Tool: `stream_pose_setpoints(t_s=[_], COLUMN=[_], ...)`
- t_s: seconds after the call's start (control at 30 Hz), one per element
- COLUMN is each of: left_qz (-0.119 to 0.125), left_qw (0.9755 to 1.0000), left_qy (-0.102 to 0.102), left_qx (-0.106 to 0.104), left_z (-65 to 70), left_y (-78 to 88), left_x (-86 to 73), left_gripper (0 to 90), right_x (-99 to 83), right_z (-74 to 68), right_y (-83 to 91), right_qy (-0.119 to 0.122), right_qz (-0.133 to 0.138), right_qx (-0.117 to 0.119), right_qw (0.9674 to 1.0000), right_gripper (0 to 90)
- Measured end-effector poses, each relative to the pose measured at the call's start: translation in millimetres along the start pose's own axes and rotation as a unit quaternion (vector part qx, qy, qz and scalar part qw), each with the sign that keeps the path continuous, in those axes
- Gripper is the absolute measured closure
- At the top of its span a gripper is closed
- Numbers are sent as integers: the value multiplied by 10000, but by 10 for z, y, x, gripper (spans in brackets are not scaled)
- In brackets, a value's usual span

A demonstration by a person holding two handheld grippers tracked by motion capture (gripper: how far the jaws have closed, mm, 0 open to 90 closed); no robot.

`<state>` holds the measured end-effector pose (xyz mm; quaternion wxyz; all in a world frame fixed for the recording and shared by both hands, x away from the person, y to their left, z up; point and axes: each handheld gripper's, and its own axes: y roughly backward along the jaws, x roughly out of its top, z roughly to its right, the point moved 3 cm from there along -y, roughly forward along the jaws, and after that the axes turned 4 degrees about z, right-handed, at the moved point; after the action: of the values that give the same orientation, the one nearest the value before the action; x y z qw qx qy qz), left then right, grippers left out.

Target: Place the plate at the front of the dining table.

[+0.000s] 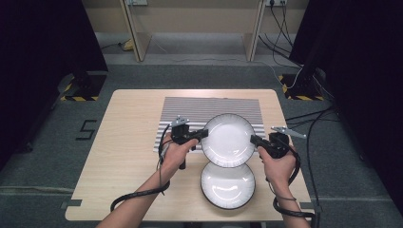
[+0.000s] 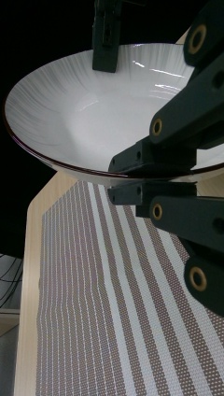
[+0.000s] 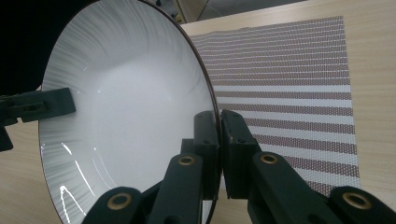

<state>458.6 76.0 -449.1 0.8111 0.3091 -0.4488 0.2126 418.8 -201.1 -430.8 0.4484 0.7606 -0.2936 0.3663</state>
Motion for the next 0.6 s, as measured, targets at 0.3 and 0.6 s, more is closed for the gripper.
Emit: stream_pose_setpoints(t_s=[0.3,0.6], left_qz=[12,52], left_qw=[10000,10000], left_qy=[34,33], left_qx=[37,43], left_z=[-49,-61], left_y=[-28,-49], left_x=[24,82], left_gripper=[847,847], right_x=[38,112], right_z=[-2,1], right_y=[-63,-97], right_qy=[45,82], right_qz=[-6,38], right_qx=[-27,-52], right_qw=[10000,9999], right_gripper=[858,857])
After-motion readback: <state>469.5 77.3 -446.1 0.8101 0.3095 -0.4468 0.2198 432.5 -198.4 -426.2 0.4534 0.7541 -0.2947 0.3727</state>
